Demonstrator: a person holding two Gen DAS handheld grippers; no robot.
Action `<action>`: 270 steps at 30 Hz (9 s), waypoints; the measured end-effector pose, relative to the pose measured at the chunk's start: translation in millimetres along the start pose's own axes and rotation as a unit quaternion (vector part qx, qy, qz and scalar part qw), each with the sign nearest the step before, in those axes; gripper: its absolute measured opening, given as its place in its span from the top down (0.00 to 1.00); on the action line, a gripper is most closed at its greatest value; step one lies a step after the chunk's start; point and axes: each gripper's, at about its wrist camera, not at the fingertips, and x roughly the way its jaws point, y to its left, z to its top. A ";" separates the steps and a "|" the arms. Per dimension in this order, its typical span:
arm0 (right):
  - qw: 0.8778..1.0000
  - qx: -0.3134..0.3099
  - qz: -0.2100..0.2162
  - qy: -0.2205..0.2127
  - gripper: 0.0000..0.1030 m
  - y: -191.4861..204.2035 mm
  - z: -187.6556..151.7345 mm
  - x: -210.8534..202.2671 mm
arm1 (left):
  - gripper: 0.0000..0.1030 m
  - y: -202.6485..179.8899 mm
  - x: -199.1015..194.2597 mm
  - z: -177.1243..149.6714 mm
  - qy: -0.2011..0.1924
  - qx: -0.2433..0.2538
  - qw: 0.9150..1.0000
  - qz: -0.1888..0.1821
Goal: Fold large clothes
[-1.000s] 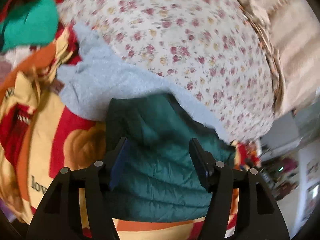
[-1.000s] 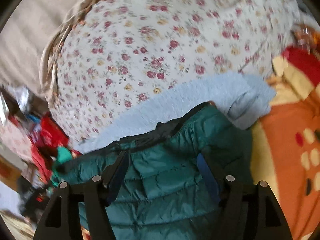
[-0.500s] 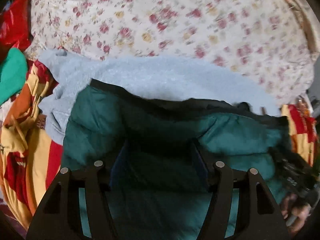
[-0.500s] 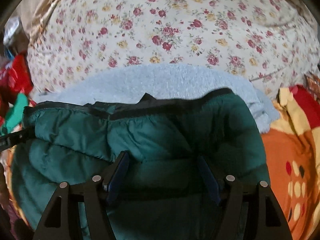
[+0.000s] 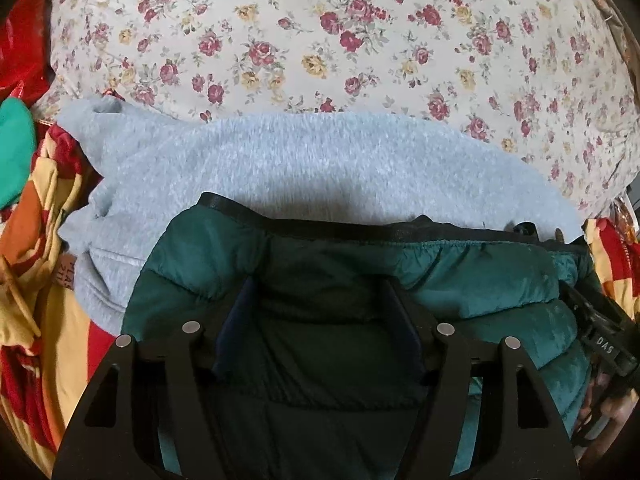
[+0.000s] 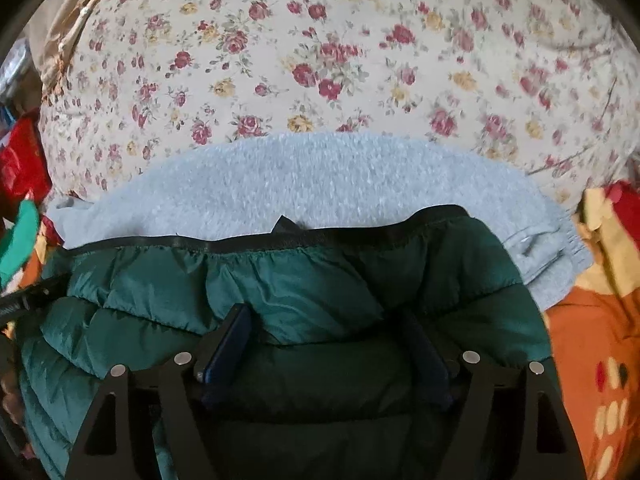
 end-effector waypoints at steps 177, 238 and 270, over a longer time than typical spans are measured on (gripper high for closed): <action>0.995 0.003 -0.055 -0.082 0.16 84.9 -227.1 -290.4 | 0.02 -47.9 -269.0 -326.1 -0.207 0.071 0.973 0.070; 0.997 0.010 -0.063 -0.035 0.16 80.3 -231.7 -265.1 | 0.02 -50.7 -245.3 -321.9 -0.156 0.073 0.984 0.048; 0.995 -0.007 -0.072 -0.071 0.16 88.2 -232.6 -274.1 | 0.02 -51.8 -237.5 -324.8 -0.138 0.072 0.987 0.035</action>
